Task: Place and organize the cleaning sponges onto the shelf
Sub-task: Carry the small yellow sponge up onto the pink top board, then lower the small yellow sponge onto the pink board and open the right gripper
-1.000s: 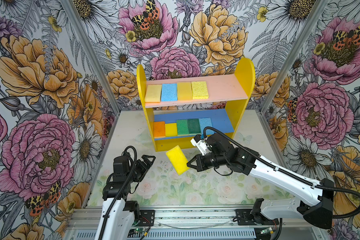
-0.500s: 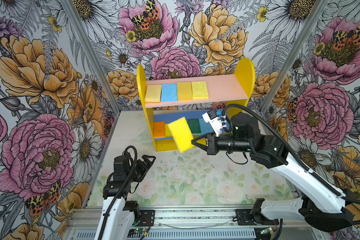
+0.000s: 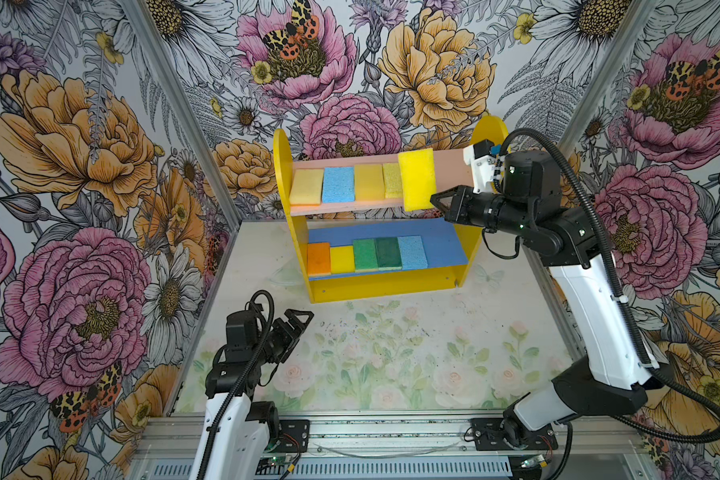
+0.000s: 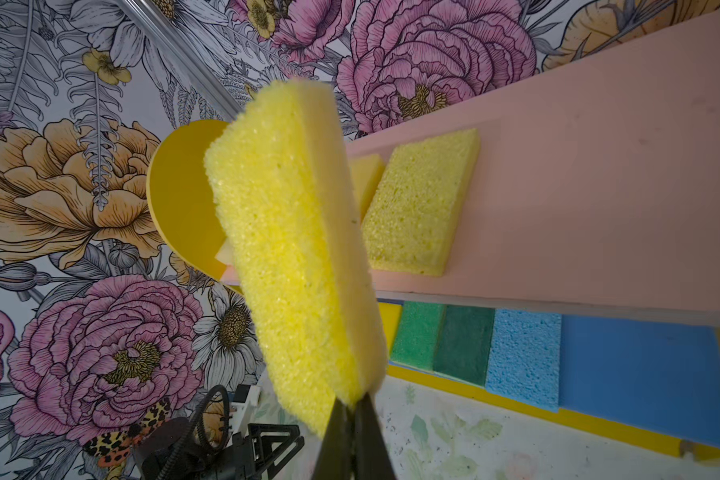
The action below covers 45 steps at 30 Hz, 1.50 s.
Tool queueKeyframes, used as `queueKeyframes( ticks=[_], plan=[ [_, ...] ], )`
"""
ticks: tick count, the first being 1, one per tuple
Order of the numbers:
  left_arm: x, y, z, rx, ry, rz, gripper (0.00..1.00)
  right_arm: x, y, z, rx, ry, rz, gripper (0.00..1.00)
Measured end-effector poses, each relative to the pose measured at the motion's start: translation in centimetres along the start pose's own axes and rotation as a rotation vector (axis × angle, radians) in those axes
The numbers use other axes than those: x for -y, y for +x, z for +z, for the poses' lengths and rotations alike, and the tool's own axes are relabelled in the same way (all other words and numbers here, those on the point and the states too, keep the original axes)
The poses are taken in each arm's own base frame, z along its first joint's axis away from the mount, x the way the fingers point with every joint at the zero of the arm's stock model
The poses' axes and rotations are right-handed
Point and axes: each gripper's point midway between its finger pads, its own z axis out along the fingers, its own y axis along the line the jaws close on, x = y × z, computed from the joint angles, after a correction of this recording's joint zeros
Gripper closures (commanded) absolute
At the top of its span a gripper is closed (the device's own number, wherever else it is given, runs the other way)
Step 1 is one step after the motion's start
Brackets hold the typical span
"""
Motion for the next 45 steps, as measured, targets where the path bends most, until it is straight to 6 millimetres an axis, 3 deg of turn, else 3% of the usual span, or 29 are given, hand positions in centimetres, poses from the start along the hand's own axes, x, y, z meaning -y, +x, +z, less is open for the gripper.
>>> queueKeyframes(
  ticks=[7,15,21,27,28,32,35,45],
  plan=[
    [0.2,0.2,0.0,-0.015,0.013,0.000,0.01,3.2,-2.4,0.3,0.013,0.105,-0.022,1.00],
    [0.1,0.2,0.1,-0.021,0.008,-0.006,0.01,8.0,-1.6,1.0,-0.059,0.211,0.023,1.00],
    [0.1,0.1,0.1,-0.016,0.011,-0.006,0.01,9.6,-0.9,3.4,-0.117,0.216,0.047,1.00],
    [0.1,0.1,0.1,-0.016,0.011,-0.006,0.01,10.4,-1.3,4.2,-0.124,0.200,0.066,1.00],
    [0.1,0.1,0.1,-0.016,0.011,-0.006,0.01,10.4,-1.3,4.2,-0.124,0.197,0.070,0.97],
    [0.0,0.1,0.3,-0.024,0.004,-0.014,0.01,10.8,-1.8,4.6,-0.113,0.190,0.084,0.71],
    [-0.1,0.0,0.3,-0.025,0.002,-0.020,0.01,11.1,-2.2,4.9,-0.099,0.193,0.098,0.61],
    [0.0,0.1,0.3,-0.031,0.007,-0.021,0.01,10.6,-2.2,4.6,-0.086,0.204,0.092,0.58]
  ],
)
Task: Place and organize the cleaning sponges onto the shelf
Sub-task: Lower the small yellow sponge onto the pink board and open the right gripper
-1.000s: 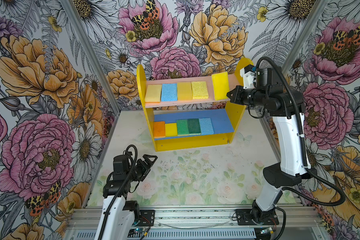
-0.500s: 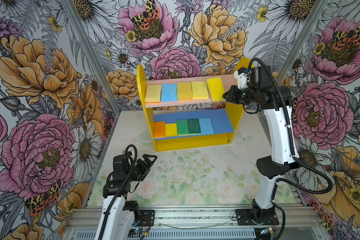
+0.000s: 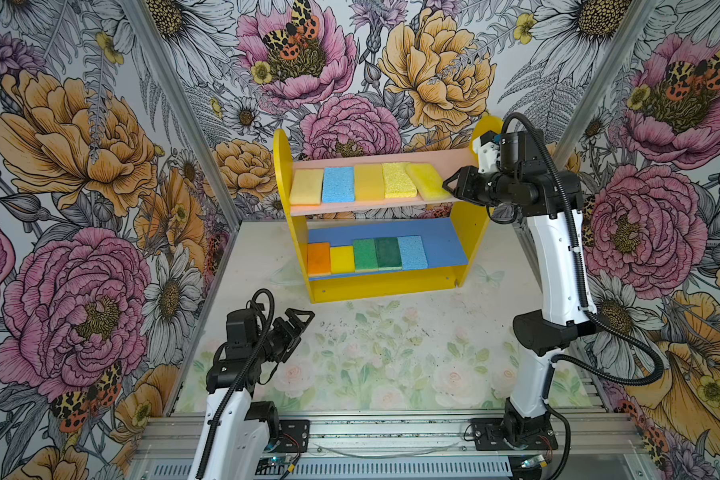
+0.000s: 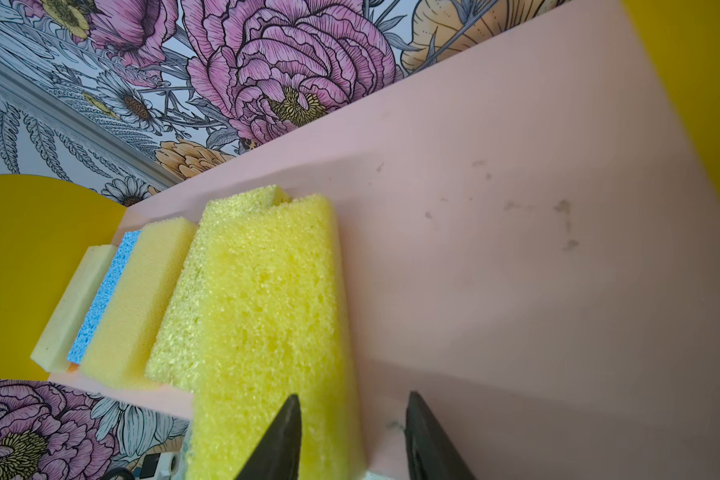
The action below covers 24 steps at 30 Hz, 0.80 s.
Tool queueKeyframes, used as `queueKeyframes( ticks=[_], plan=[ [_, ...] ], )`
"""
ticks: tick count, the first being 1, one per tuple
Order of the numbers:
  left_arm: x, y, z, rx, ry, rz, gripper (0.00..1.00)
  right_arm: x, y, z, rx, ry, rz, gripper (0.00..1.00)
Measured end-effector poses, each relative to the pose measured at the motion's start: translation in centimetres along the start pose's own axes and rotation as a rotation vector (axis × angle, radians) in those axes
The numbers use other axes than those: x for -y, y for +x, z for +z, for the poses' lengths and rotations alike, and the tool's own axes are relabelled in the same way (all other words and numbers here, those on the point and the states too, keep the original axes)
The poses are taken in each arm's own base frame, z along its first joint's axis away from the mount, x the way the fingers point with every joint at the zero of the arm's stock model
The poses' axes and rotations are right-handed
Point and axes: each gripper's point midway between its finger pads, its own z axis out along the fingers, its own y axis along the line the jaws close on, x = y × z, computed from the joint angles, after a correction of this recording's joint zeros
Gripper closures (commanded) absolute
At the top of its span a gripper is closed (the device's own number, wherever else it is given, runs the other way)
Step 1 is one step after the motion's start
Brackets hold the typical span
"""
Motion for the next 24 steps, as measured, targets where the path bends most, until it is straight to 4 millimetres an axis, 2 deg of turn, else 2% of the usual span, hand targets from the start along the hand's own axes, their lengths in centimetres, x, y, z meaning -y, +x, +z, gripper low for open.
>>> queueKeyframes(
  ticks=[2,8,12,15,17,24],
  plan=[
    [0.0,0.0,0.0,-0.001,0.001,0.000,0.01,-0.9,0.4,-0.6,0.006,-0.001,-0.016,0.57],
    [0.0,0.0,0.0,-0.002,0.002,0.000,0.01,-5.7,0.5,-4.3,0.073,-0.109,-0.081,0.57],
    [0.0,0.0,0.0,-0.002,0.002,0.000,0.01,-8.4,-0.2,-5.1,0.105,-0.213,-0.086,0.57],
    [0.0,0.0,0.0,-0.002,0.002,0.000,0.01,-10.0,-0.4,-4.0,0.106,-0.266,-0.087,0.56],
    [0.1,0.0,0.0,-0.001,0.003,0.001,0.01,-10.5,0.5,-2.5,0.068,-0.272,-0.087,0.56],
    [0.1,-0.1,-0.1,0.004,0.007,0.000,0.01,-10.0,4.5,1.5,-0.068,-0.207,-0.088,0.55]
  ],
)
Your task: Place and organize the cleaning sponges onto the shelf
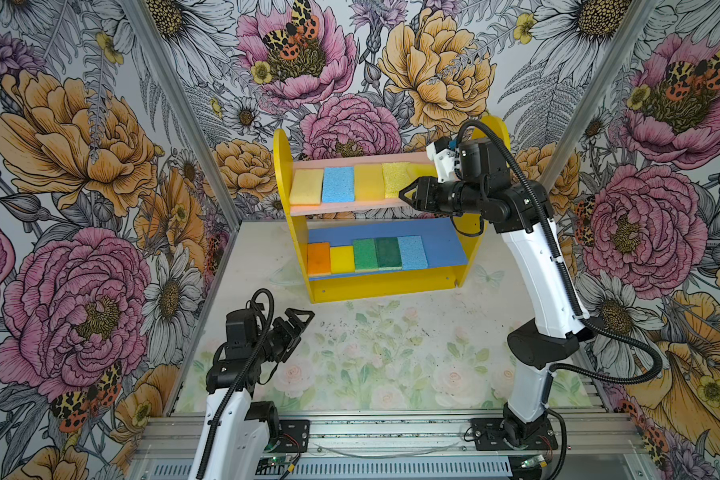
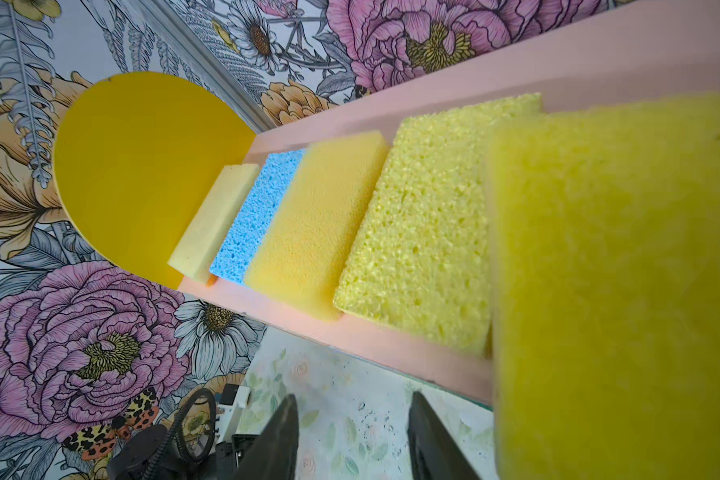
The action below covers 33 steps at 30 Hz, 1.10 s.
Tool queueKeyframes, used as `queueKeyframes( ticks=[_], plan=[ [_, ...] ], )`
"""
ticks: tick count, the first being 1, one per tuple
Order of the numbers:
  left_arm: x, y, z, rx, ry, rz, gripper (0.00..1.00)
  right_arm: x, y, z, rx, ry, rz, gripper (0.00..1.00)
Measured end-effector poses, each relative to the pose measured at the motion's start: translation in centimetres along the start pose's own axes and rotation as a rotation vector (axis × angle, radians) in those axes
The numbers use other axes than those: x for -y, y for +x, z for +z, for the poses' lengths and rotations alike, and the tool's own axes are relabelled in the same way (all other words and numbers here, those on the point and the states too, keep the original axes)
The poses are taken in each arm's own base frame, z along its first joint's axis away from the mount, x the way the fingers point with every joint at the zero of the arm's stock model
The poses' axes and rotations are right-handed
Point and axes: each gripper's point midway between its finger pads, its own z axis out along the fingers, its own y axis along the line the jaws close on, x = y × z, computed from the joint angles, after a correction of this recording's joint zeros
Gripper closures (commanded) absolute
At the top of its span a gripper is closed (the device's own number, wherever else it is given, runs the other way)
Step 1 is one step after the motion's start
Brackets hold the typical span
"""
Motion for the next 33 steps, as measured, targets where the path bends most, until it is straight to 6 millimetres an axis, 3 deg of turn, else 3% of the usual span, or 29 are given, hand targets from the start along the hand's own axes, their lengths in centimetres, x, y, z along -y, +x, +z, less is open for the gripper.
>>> queueKeyframes(
  ticks=[14,25,33],
  plan=[
    [0.4,-0.1,-0.1,0.001,0.023,0.004,0.01,0.4,-0.1,-0.6,0.017,0.033,-0.016,0.55],
    [0.5,-0.2,-0.2,0.002,0.026,0.002,0.01,1.0,-2.5,-1.7,0.086,0.020,-0.011,0.55],
    [0.5,-0.2,-0.2,0.001,0.028,0.002,0.01,0.5,-2.2,-1.4,0.071,-0.001,-0.016,0.55]
  ],
)
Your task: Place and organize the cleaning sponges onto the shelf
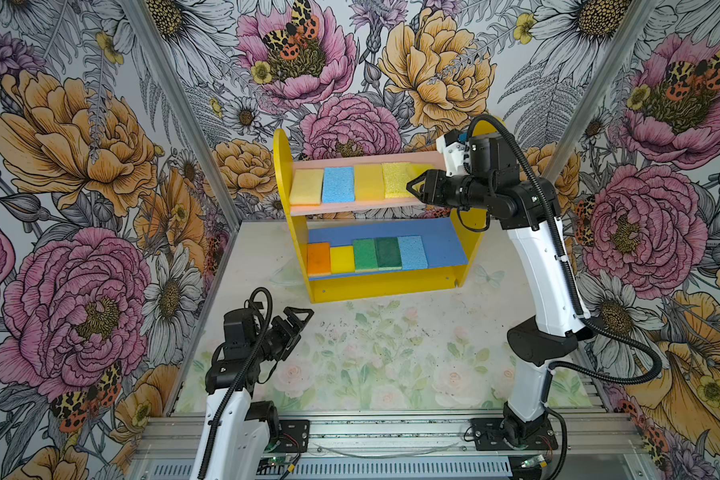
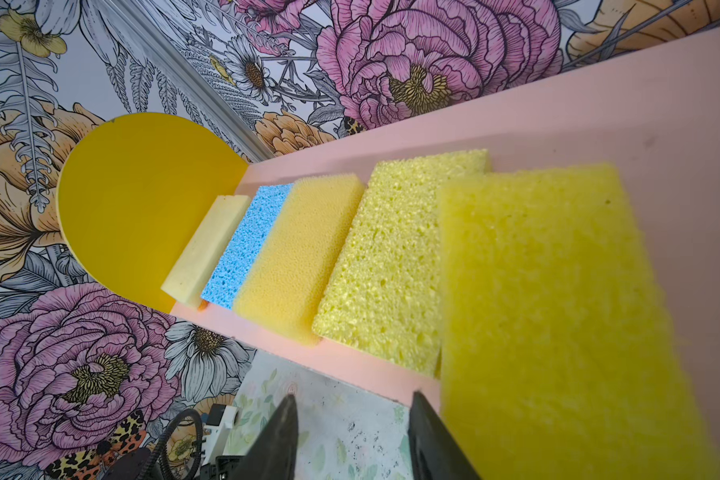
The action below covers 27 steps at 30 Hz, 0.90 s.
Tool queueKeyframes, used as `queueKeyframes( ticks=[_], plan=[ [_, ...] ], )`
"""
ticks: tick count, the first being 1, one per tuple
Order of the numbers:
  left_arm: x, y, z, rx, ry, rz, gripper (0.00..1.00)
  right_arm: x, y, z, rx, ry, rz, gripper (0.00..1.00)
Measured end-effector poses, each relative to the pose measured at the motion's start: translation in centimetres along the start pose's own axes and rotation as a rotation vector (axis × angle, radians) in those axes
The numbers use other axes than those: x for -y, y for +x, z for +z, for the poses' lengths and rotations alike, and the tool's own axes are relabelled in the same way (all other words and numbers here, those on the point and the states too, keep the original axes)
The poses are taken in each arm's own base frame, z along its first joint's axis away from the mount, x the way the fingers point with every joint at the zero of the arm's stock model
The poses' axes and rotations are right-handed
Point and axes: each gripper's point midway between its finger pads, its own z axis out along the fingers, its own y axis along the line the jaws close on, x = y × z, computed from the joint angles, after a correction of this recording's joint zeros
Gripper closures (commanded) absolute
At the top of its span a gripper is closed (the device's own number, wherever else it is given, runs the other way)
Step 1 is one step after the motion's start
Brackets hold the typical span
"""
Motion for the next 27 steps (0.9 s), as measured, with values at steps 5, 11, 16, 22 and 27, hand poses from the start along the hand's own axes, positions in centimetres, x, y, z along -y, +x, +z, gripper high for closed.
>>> queueKeyframes(
  ticks=[5,11,16,22,27],
  plan=[
    [0.0,0.0,0.0,-0.001,-0.002,-0.002,0.01,-0.7,0.3,-1.3,0.001,-0.010,-0.024,0.55],
    [0.0,0.1,0.0,-0.004,0.001,-0.002,0.01,-0.6,2.3,-2.9,-0.039,0.002,-0.029,0.55],
    [-0.1,0.1,0.1,-0.006,-0.001,-0.003,0.01,0.0,3.7,-2.5,-0.080,0.017,-0.024,0.55],
    [0.0,0.0,0.1,-0.005,-0.001,-0.003,0.01,0.8,3.1,-0.8,-0.082,0.029,-0.028,0.55],
    [0.0,0.0,0.1,-0.006,-0.001,-0.003,0.01,1.5,1.5,0.5,-0.054,0.028,-0.024,0.55]
  ],
)
